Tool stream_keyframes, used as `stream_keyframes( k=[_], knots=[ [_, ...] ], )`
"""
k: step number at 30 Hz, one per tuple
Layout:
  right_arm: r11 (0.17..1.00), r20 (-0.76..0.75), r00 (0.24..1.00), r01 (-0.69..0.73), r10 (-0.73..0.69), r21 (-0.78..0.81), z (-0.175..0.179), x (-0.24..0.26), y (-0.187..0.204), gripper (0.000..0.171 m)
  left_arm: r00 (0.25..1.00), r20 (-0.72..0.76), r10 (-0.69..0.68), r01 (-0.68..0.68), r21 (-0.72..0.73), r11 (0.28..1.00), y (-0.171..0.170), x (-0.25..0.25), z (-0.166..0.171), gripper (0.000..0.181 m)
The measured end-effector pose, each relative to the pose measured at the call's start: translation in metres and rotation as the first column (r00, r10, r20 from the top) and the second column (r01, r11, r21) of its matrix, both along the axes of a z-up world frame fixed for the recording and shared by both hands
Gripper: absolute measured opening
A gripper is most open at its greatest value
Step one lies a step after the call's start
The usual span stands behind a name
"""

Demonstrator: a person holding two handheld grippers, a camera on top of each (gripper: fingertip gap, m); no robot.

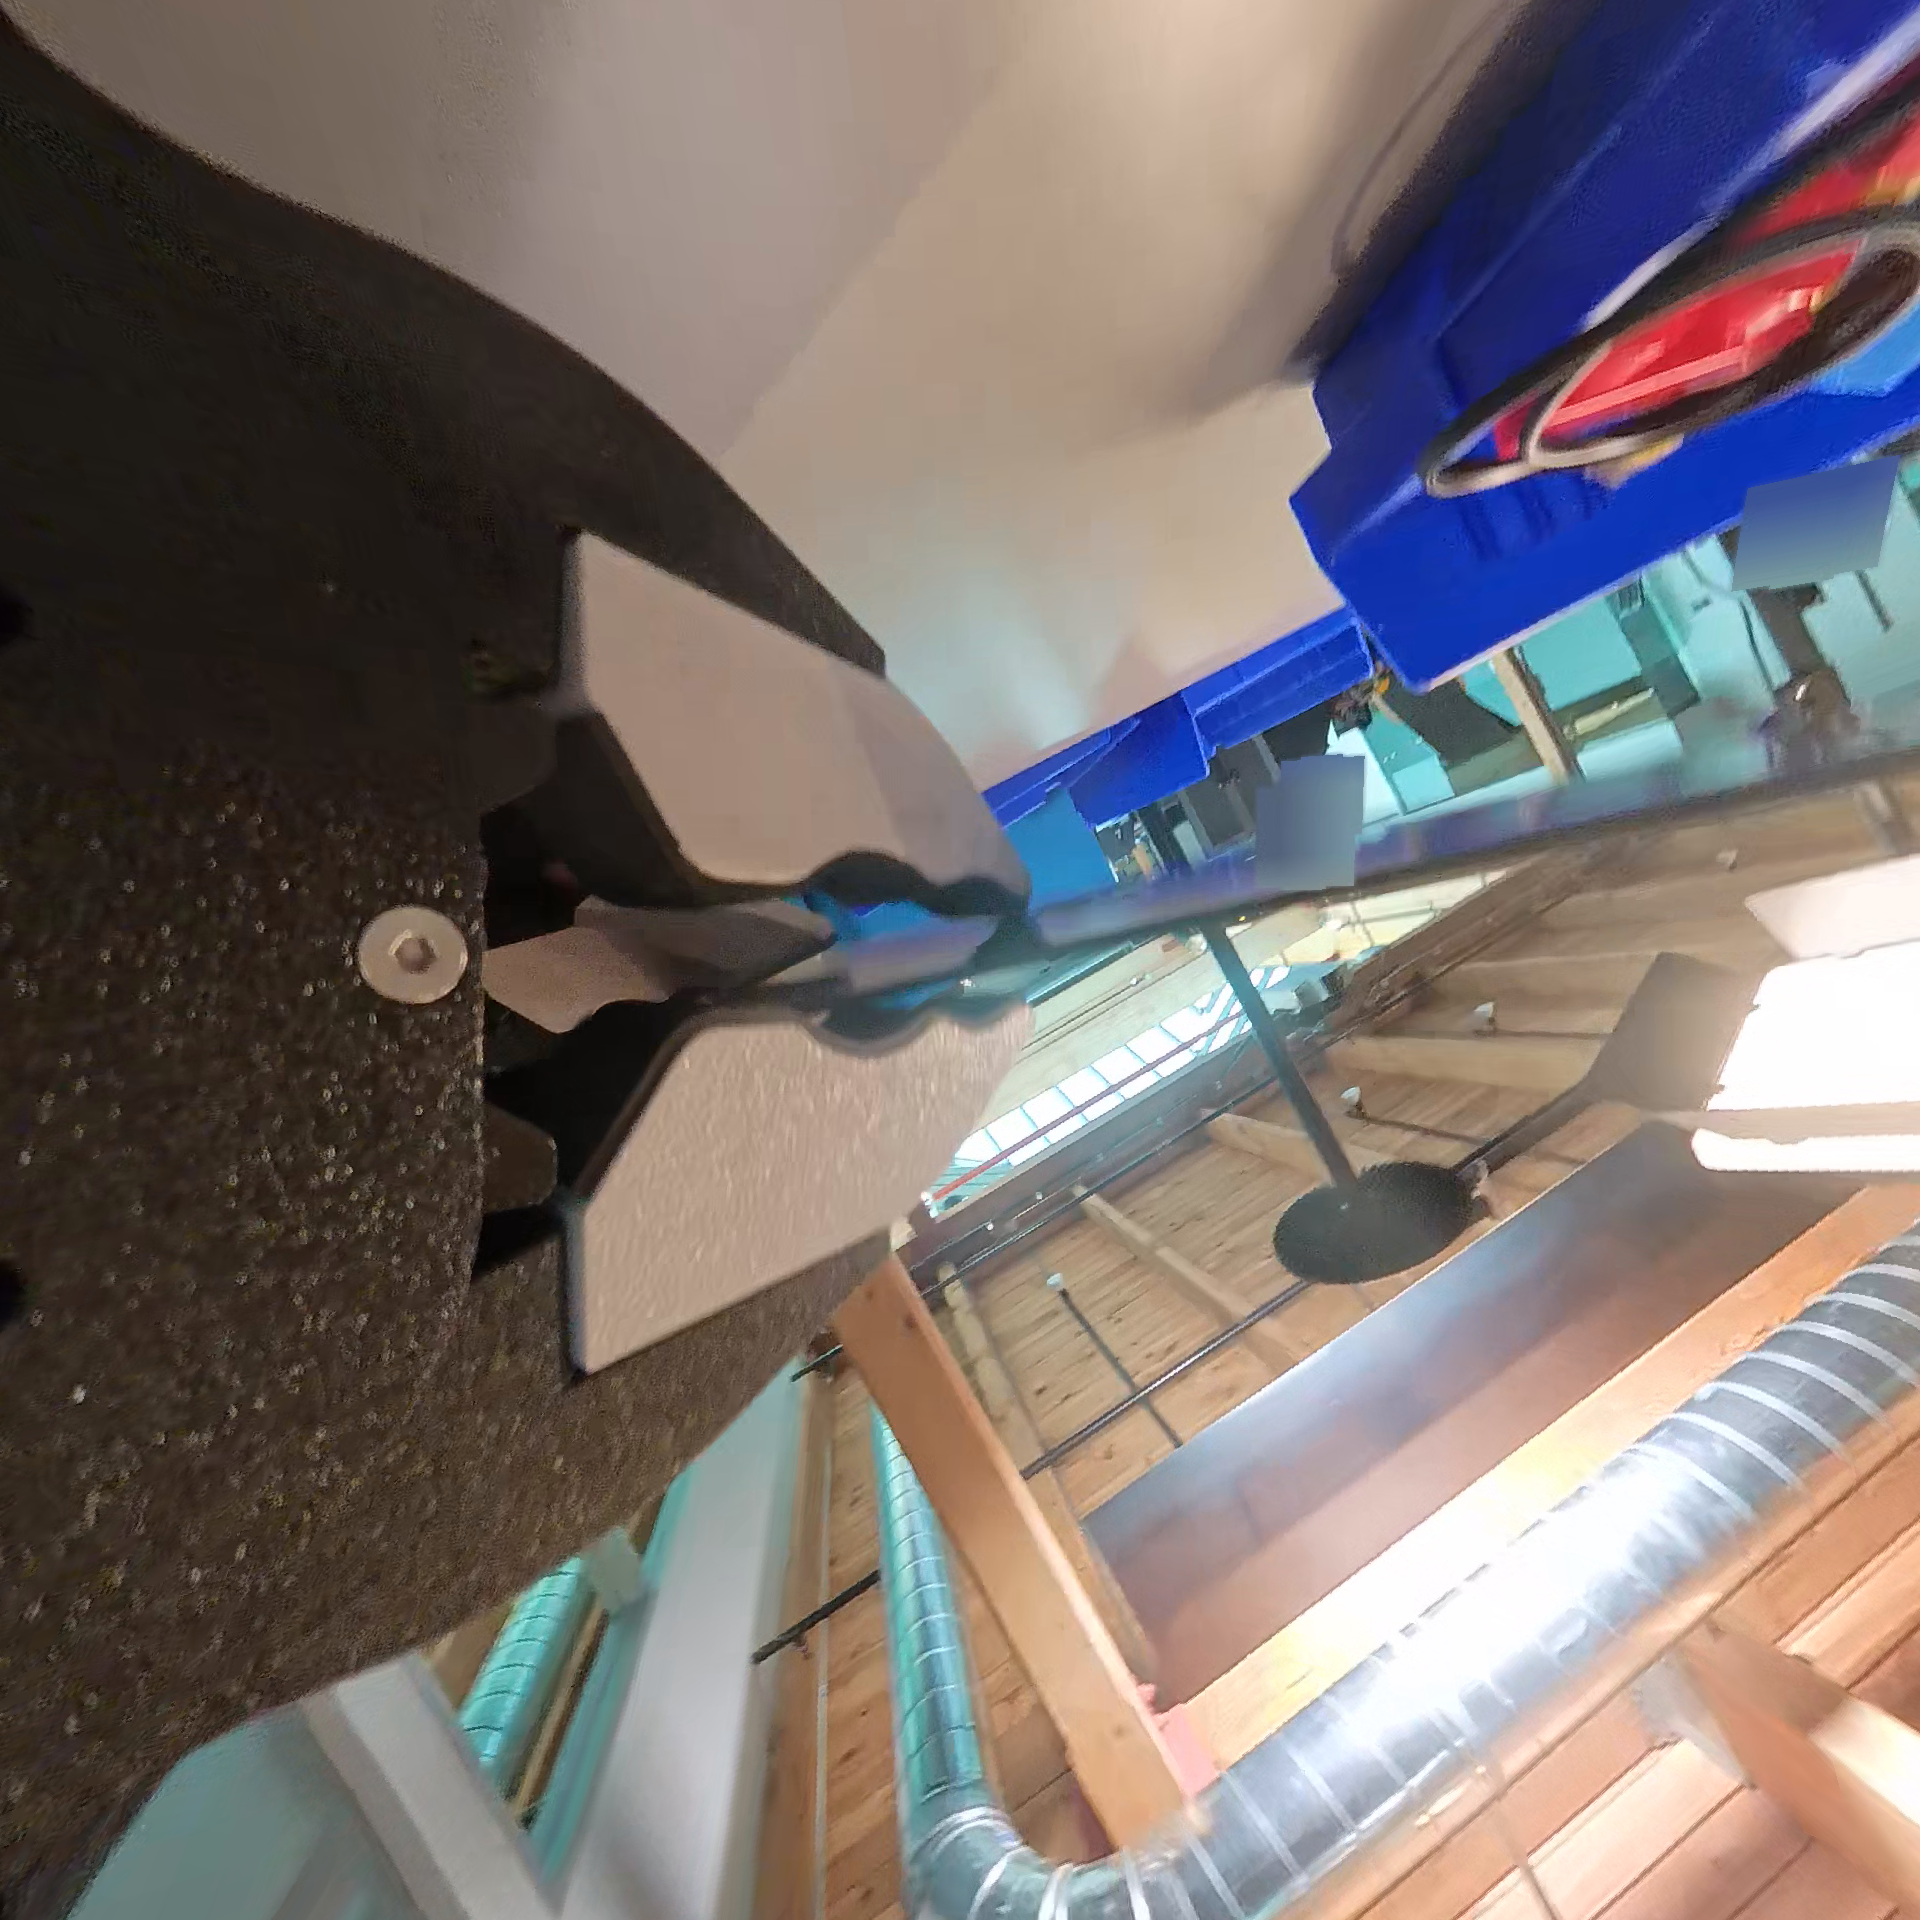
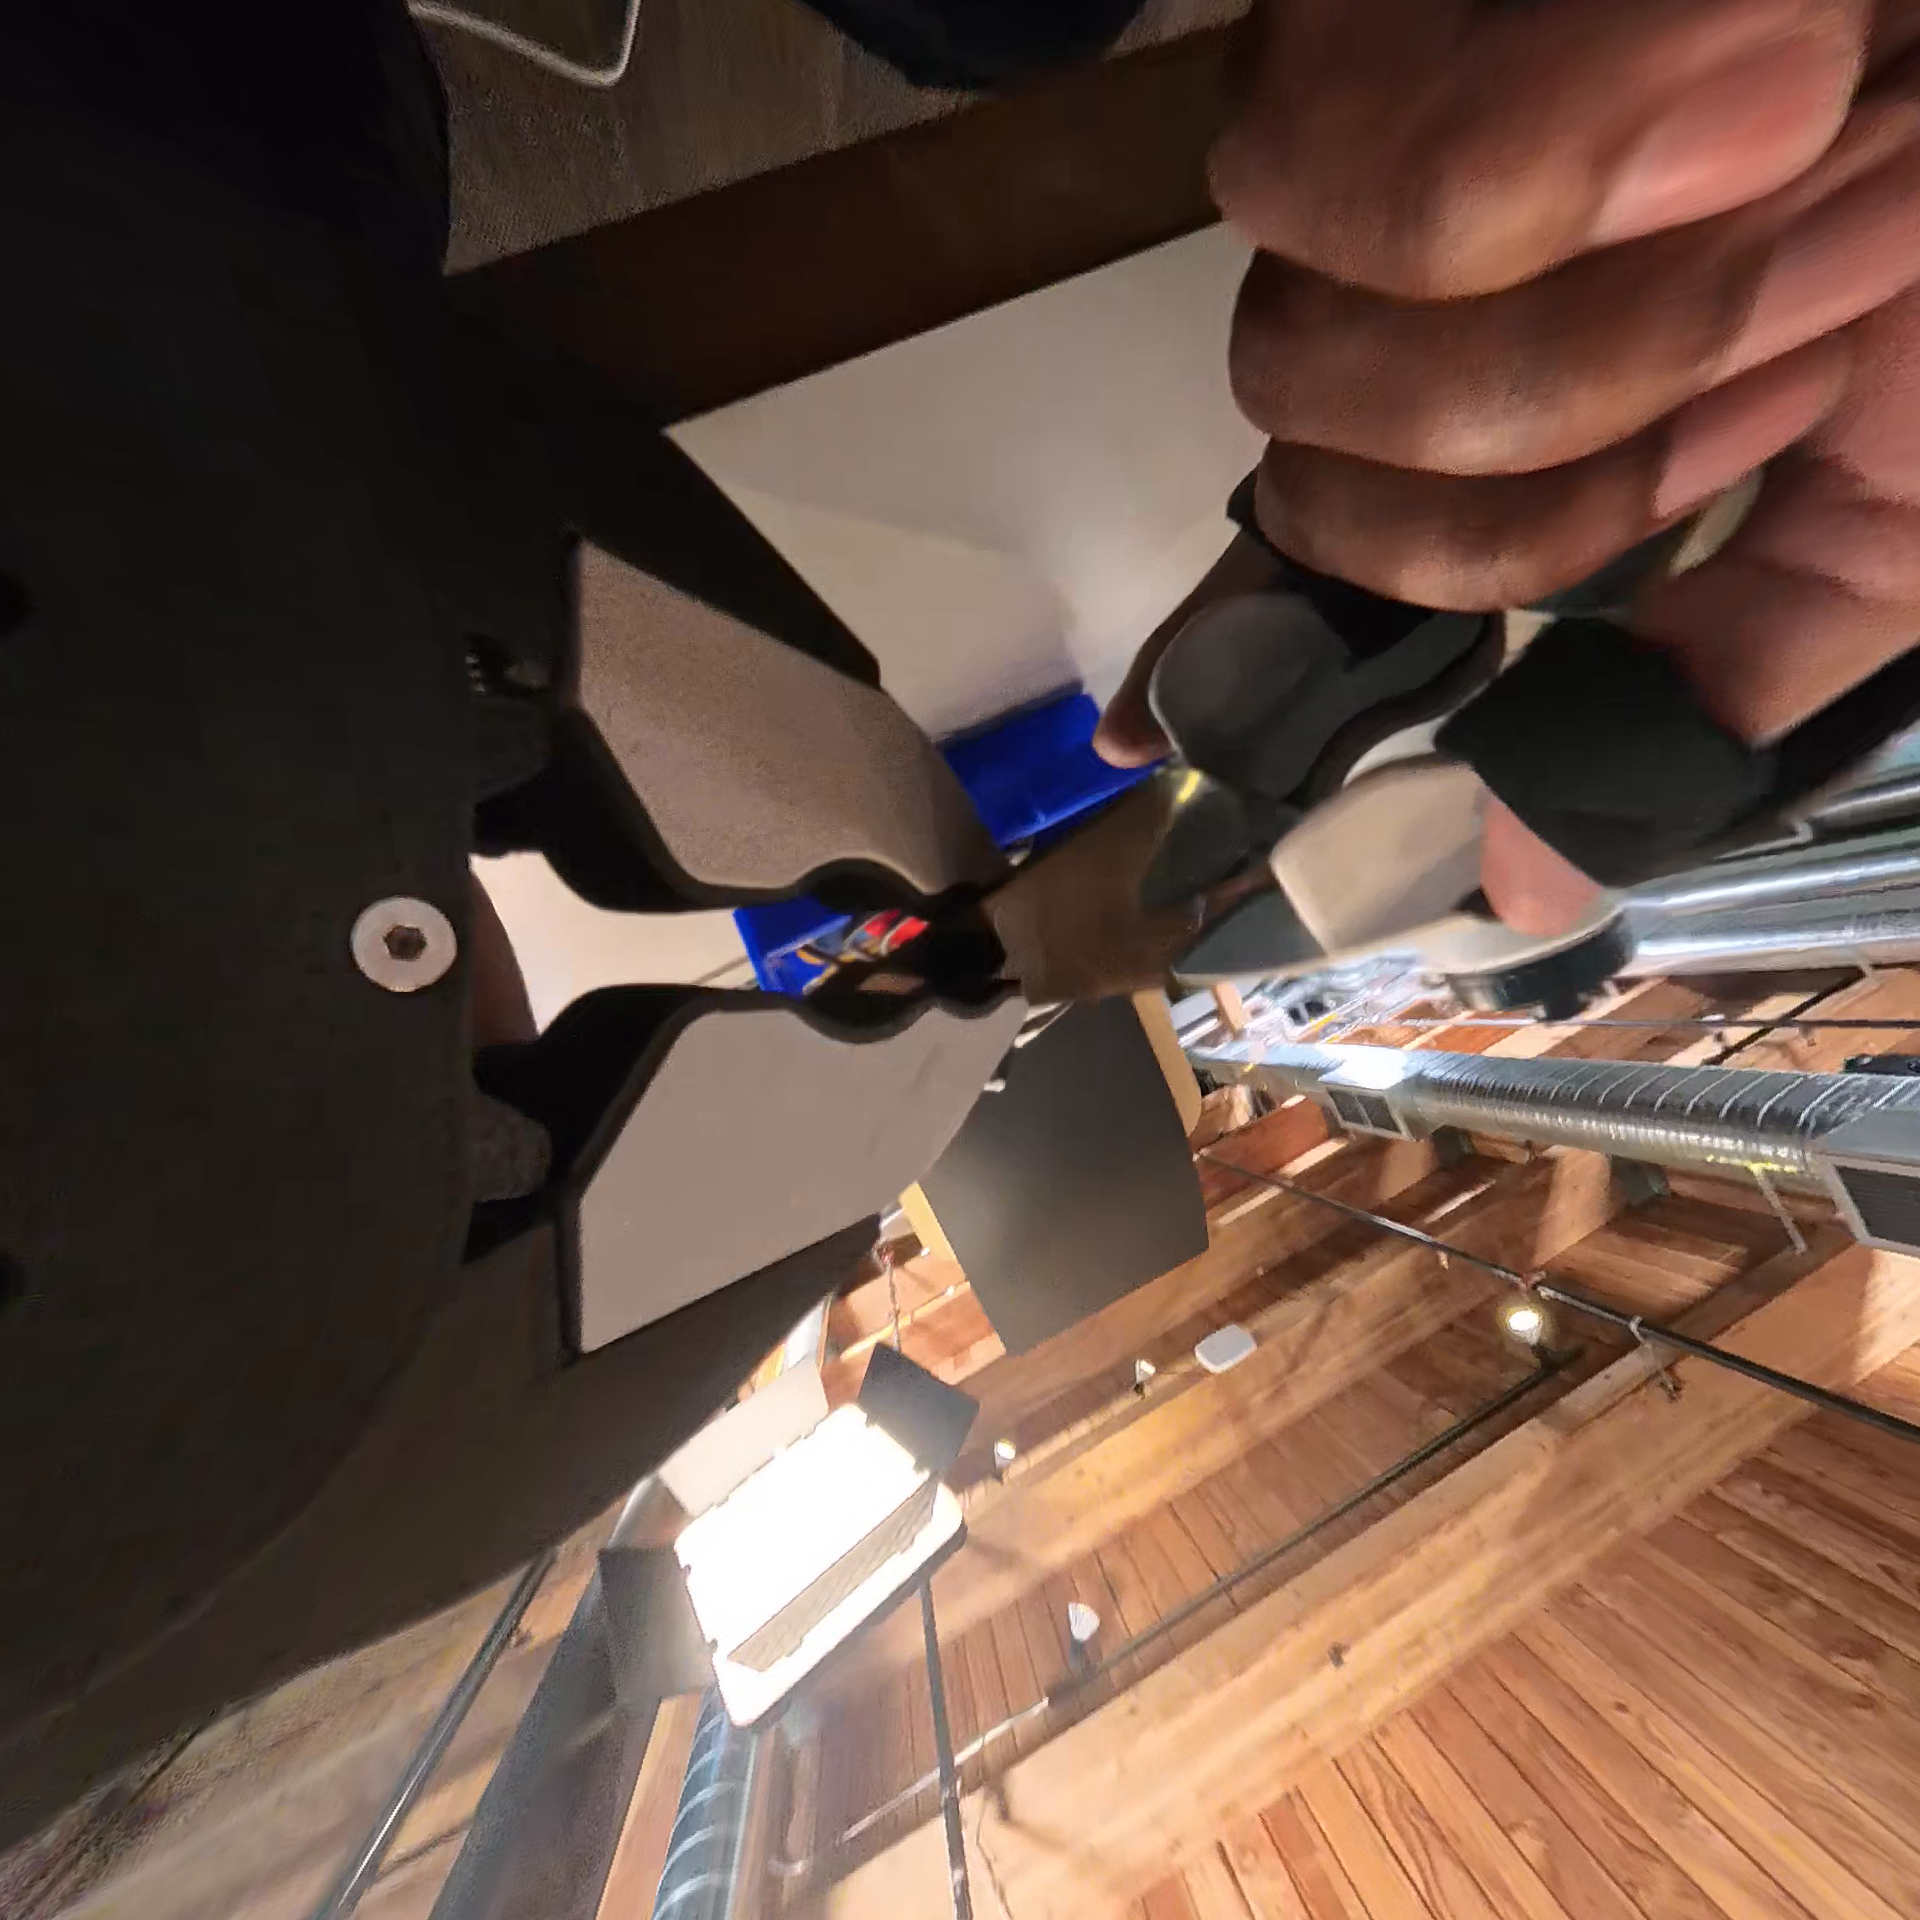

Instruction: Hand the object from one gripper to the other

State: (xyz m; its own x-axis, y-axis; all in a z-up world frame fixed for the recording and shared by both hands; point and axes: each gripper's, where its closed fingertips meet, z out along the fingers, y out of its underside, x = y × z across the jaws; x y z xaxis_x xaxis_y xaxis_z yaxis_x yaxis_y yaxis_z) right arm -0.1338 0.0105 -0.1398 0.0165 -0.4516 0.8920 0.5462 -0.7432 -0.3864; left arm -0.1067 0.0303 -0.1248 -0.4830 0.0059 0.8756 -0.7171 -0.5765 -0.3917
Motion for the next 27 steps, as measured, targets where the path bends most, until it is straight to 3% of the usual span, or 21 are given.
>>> stream_keyframes(
  k=[2,5,8,11,18,20,22,24,27],
  knots=[
    [0.999,-0.057,0.998,0.002,0.001,0.043,0.0,0.003,-0.003,0.001,0.995,0.101,-0.029,0.029,-0.003,1.0,-0.005,-0.006,0.012,0.039],
    [0.965,-0.184,0.979,-0.039,0.089,0.258,0.014,0.006,-0.016,0.001,0.971,0.237,-0.036,0.041,-0.017,0.999,-0.003,-0.013,0.03,0.066],
    [0.863,-0.292,0.922,-0.082,0.256,0.498,0.029,0.006,-0.03,0.001,0.95,0.312,-0.026,0.044,-0.052,0.998,0.004,-0.015,0.041,0.071],
    [0.718,-0.325,0.824,-0.135,0.464,0.683,0.042,0.002,-0.037,0.001,0.954,0.298,-0.037,0.057,-0.061,0.996,0.005,-0.011,0.038,0.071],
    [0.412,-0.251,0.547,-0.194,0.799,0.89,0.057,-0.018,-0.03,0.002,0.966,0.243,-0.093,0.115,-0.078,0.99,-0.011,-0.013,0.025,0.071],
    [0.348,-0.237,0.445,-0.184,0.863,0.919,0.056,-0.023,-0.022,0.002,0.955,0.286,-0.079,0.114,-0.105,0.988,-0.011,-0.018,0.03,0.064],
    [0.323,-0.25,0.361,-0.157,0.898,0.933,0.05,-0.025,-0.015,0.002,0.932,0.359,-0.055,0.114,-0.145,0.983,-0.005,-0.027,0.04,0.028],
    [0.345,-0.286,0.349,-0.118,0.892,0.931,0.042,-0.02,-0.011,0.009,0.907,0.42,-0.023,0.094,-0.149,0.984,0.001,-0.031,0.047,0.002],
    [0.42,-0.363,0.393,-0.067,0.845,0.905,0.031,-0.01,-0.013,0.02,0.858,0.512,0.05,-0.024,-0.056,0.998,0.007,-0.029,0.048,0.003]
  ],
)
